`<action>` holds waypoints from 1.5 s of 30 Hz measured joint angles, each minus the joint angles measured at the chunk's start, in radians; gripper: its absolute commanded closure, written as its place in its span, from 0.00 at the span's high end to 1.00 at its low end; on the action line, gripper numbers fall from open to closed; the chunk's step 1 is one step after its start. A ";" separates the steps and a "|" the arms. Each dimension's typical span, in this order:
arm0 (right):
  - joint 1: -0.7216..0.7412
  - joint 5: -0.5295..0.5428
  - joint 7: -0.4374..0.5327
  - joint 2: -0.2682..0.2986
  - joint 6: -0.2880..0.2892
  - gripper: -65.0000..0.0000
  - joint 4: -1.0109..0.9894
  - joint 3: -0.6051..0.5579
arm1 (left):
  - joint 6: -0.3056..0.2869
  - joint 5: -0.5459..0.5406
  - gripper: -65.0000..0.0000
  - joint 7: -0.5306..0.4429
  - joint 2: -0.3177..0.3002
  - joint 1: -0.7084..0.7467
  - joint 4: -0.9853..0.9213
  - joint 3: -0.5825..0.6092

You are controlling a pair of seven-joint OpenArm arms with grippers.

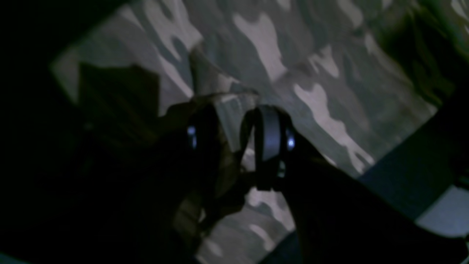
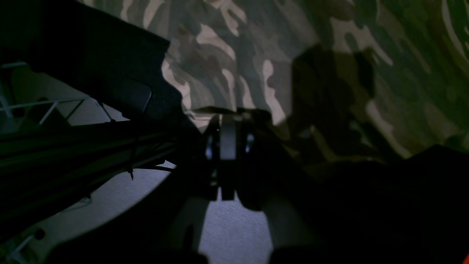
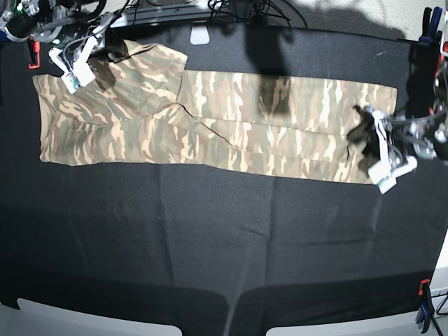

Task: Layout the t-shirt on the table in an organized manner, then fold the t-shirt properly
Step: 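Press and smooth the folded strip's end with the left gripper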

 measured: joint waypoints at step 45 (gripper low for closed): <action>0.003 -0.563 0.118 0.003 -0.082 0.00 0.002 0.002 | 0.000 -0.219 0.00 0.107 -0.136 -0.004 0.000 0.000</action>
